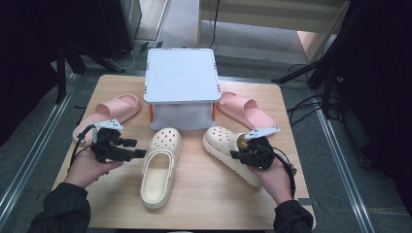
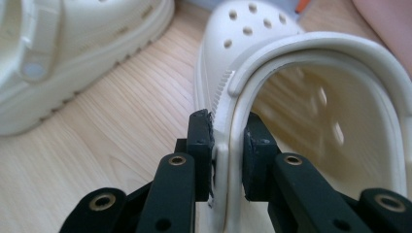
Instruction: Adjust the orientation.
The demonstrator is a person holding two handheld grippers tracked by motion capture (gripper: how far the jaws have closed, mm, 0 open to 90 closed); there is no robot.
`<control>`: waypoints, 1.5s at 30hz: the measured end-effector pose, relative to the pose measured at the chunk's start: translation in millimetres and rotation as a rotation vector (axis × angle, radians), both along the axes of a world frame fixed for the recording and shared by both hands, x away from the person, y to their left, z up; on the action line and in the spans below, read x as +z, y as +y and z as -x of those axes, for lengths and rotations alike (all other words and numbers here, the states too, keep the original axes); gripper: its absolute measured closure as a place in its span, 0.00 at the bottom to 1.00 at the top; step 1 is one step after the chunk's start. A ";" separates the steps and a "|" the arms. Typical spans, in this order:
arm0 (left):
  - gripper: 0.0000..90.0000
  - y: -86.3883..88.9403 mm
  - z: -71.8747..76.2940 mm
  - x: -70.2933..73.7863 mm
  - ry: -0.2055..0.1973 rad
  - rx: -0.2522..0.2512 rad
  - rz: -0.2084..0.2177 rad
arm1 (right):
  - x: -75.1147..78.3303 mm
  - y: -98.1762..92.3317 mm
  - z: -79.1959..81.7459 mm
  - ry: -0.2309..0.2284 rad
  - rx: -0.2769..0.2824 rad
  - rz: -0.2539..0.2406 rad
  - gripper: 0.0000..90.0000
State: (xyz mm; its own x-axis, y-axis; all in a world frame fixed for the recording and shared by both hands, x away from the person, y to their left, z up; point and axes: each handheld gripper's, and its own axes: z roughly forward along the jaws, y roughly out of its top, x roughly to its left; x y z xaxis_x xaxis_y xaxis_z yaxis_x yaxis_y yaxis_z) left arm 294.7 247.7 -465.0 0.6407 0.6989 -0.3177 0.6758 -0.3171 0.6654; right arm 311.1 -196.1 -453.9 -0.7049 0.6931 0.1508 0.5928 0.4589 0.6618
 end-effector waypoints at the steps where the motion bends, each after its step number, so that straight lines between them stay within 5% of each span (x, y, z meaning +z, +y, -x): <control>1: 0.37 0.0 0.0 0.0 0.000 0.000 0.000 | 0.0 0.0 0.0 0.000 0.000 0.000 0.87; 6: 0.38 3.6 2.9 -1.8 0.002 0.012 -0.010 | 8.1 20.2 9.4 -0.047 0.008 0.023 0.87; 17: 0.51 6.4 13.6 -8.6 0.010 -0.003 -0.025 | -4.6 59.0 9.7 -0.006 0.000 0.058 0.87; 20: 0.52 5.0 17.3 -11.1 0.015 -0.006 -0.036 | -11.6 75.4 12.6 0.032 0.015 0.077 0.87; 31: 0.51 -0.7 24.1 -15.4 -0.001 -0.018 -0.052 | -23.0 110.5 18.0 0.045 0.068 0.085 0.81; 34: 0.50 -1.6 25.1 -14.8 -0.009 -0.011 -0.053 | -24.0 112.4 17.1 0.059 0.082 0.061 0.77; 39: 0.52 -1.2 25.9 -12.8 -0.022 -0.004 -0.047 | -14.1 100.1 15.6 0.130 0.105 -0.064 0.66; 43: 0.60 1.4 25.2 -12.5 -0.011 0.008 -0.043 | -2.5 86.8 24.1 0.083 0.149 -0.080 0.76; 45: 0.64 1.7 24.4 -12.8 -0.007 0.013 -0.043 | 6.8 70.9 29.7 0.008 0.172 -0.074 0.88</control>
State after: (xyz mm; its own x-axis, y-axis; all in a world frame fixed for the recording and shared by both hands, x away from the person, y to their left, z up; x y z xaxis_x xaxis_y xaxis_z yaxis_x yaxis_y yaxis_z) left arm 270.3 249.4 -477.8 0.6339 0.7198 -0.2830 0.6755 -0.3370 0.6559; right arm 281.4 -125.3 -447.1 -0.8109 0.5488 0.2030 0.5149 0.5043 0.6933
